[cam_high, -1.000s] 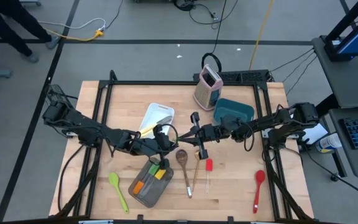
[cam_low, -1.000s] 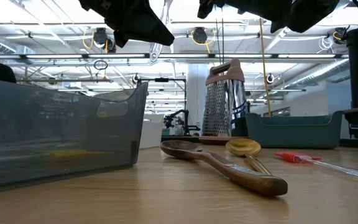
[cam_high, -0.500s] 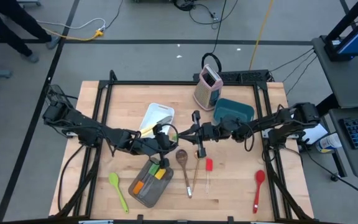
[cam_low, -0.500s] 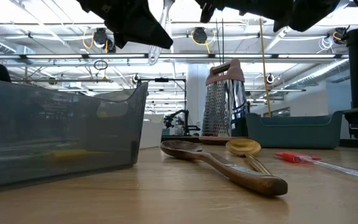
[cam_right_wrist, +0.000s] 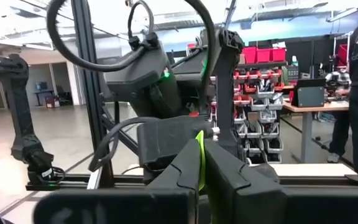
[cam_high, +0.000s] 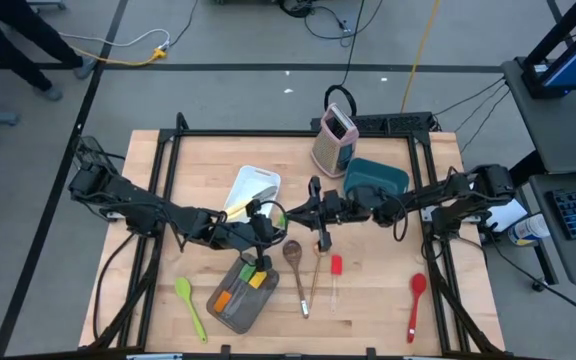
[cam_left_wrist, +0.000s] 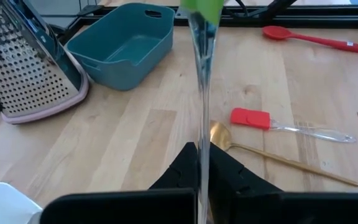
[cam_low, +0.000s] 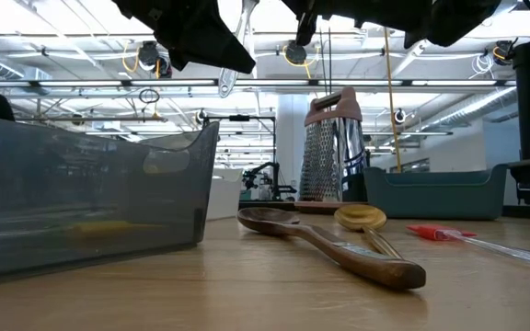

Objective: Pick & Place Kitchen Items
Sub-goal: Put the green spatula into the black bin

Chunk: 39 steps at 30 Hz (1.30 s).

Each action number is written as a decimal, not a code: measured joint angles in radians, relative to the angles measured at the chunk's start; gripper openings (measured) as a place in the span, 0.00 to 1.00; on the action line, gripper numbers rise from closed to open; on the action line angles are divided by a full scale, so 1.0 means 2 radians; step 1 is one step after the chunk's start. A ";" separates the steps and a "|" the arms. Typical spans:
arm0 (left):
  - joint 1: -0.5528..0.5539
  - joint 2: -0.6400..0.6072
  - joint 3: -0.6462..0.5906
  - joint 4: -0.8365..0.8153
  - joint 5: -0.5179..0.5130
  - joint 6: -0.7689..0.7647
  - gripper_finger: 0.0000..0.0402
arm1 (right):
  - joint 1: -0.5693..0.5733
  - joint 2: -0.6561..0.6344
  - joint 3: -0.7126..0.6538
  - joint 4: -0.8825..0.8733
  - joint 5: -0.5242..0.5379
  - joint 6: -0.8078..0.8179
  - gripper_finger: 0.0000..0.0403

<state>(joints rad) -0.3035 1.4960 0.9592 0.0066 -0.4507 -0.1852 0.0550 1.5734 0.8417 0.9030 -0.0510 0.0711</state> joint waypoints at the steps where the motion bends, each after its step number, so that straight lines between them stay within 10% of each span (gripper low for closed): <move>1: 0.000 0.000 0.000 -0.001 0.000 0.000 0.01 | -0.001 0.000 0.000 -0.005 0.000 0.000 0.01; 17: -0.003 -0.004 0.006 -0.050 -0.002 -0.096 0.01 | 0.000 0.005 -0.008 -0.042 -0.001 -0.019 0.17; 23: -0.027 -0.002 0.006 -0.080 0.087 -0.168 0.02 | -0.002 0.001 -0.027 -0.019 0.000 -0.040 0.20; 39: -0.116 -0.002 0.007 -0.233 0.211 -0.561 0.01 | -0.005 0.002 -0.071 -0.023 0.000 -0.133 0.20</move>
<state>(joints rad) -0.5364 1.4925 0.9741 -0.4592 -0.0290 -1.3080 0.0460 1.5772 0.6991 0.8577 -0.0519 -0.1950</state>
